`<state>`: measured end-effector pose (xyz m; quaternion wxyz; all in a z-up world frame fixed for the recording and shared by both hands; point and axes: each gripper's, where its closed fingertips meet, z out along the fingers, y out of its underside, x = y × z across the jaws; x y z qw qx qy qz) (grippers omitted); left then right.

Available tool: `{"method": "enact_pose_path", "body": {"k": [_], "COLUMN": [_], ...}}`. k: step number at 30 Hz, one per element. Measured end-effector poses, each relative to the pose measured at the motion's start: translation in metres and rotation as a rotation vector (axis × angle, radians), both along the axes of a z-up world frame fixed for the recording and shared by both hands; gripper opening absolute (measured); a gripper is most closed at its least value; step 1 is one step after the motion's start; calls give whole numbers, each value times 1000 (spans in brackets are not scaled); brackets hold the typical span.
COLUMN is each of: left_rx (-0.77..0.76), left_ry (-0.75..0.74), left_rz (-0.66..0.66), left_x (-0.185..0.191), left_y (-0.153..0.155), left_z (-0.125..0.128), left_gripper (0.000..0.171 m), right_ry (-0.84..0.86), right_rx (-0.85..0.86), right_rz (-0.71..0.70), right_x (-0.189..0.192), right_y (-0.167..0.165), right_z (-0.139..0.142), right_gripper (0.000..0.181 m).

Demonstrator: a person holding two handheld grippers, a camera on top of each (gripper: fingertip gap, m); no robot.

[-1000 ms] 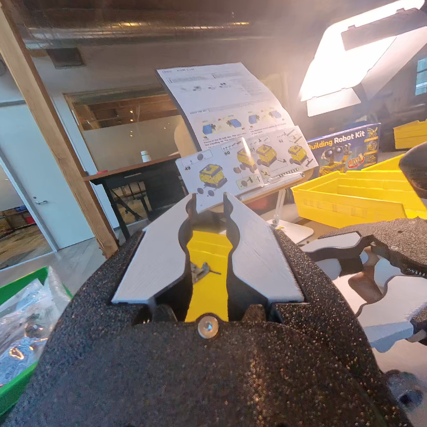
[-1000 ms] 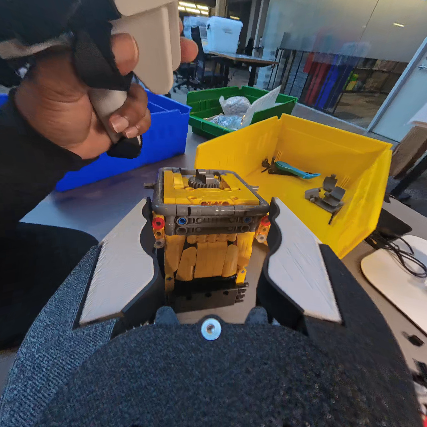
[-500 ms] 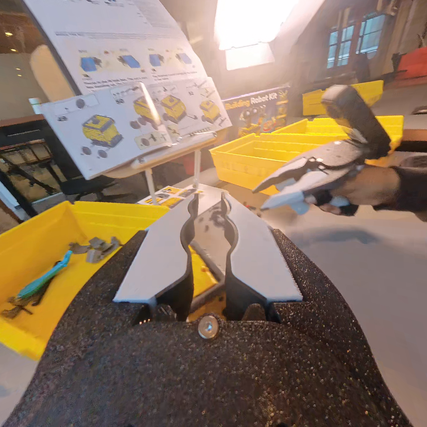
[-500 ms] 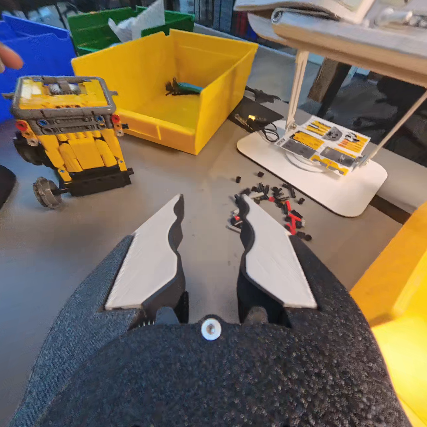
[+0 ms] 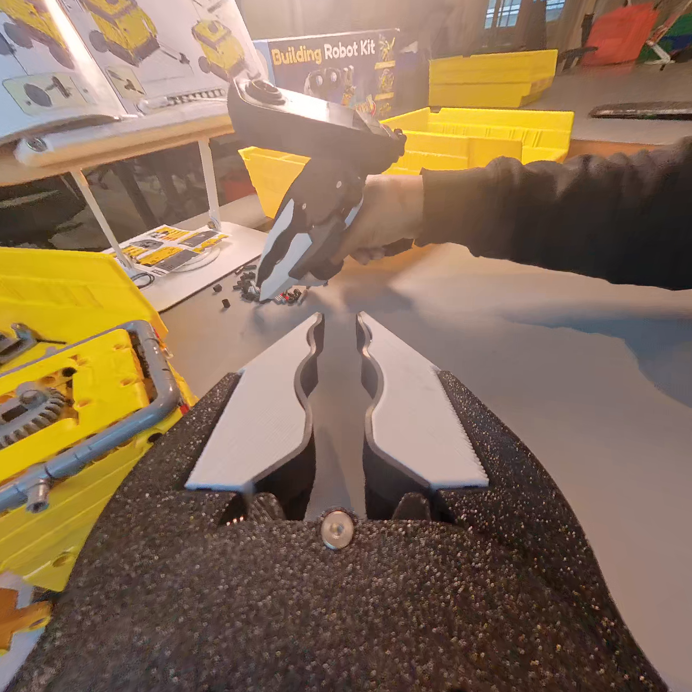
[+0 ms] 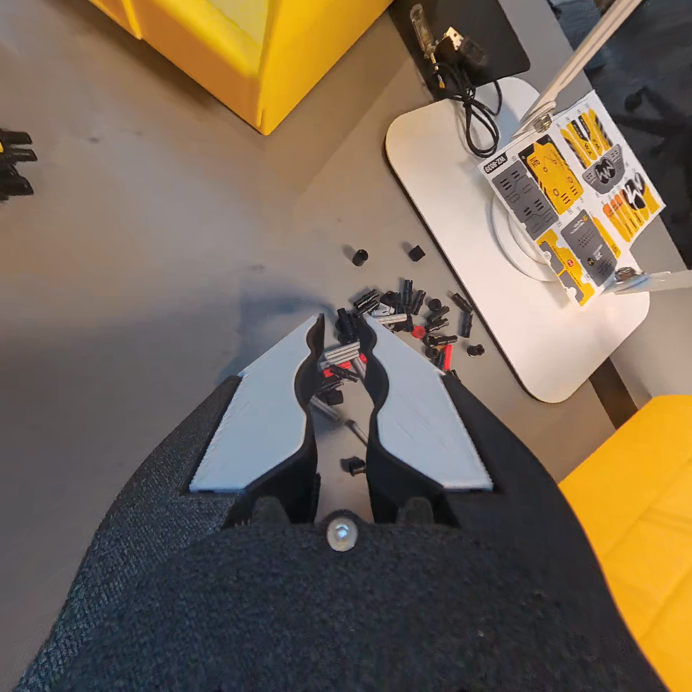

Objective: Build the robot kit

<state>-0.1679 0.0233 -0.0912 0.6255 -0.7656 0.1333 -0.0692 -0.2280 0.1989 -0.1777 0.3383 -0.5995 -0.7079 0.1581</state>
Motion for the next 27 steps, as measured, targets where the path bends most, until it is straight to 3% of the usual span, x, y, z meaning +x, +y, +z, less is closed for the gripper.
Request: {"method": "enact_pose_path", "body": {"k": [10,15,19,23,27], "left_rx": [-56,-71,-65,-69,-84], "left_ry": [-52,-75,-83,-58,-37], "left_rz": [35,90,106,112,117], "left_x": [-15,-30,-35,-35,-34], "left_y": [3,4,3,3,4], "left_z": [-6,-8,-6,-8,-11], "left_gripper": [19,23,21,21,21], "right_ry": [-53,48,33,-62,-96], "right_rx": [-13,-54,-106,-136,-151], "right_rz": [0,37,112,111,63], "right_x": [-2,5,49,105,132], "right_y": [6,-15,-57,-85,-92], "right_z": [-9,15,25,9,-5], "right_gripper": [4,4,4,5,5]}}
